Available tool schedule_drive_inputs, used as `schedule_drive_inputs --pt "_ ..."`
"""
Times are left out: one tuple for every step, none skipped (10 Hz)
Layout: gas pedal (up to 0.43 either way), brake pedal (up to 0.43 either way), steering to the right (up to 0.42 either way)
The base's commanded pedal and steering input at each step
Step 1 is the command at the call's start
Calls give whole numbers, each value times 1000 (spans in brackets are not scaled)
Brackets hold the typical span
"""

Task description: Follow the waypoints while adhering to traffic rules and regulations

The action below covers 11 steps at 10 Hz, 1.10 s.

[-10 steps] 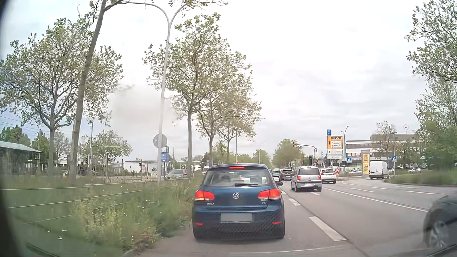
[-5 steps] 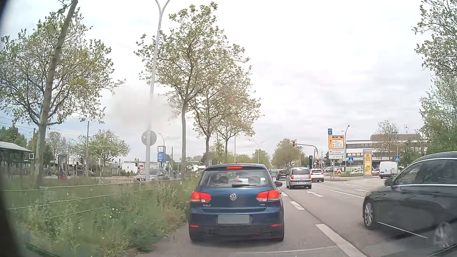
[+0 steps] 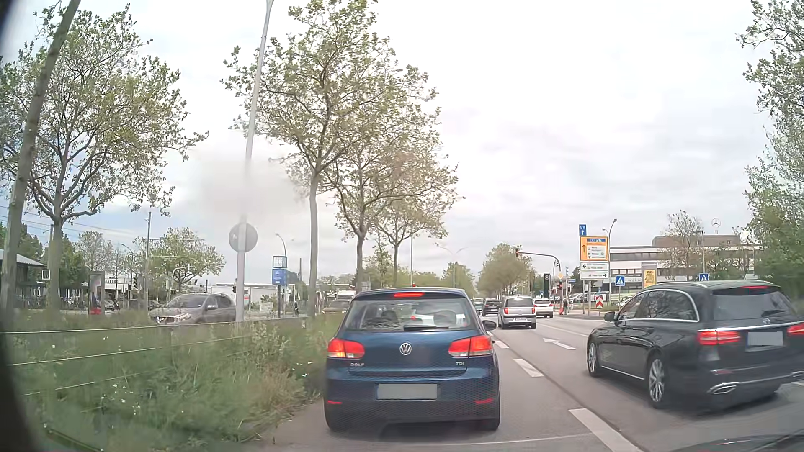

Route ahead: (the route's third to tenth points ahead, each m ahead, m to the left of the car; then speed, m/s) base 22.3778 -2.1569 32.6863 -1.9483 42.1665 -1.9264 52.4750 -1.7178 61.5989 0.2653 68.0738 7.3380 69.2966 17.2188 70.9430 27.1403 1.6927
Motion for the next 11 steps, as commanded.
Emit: schedule_drive_inputs --pt "0 189 8" --pt "0 189 8" --pt "0 189 8" --pt "0 189 8" --pt "0 189 8" --pt "0 189 8" --pt "0 189 8" --pt "0 183 8" --pt "0 177 8" --pt "0 171 8" --pt "0 171 8"
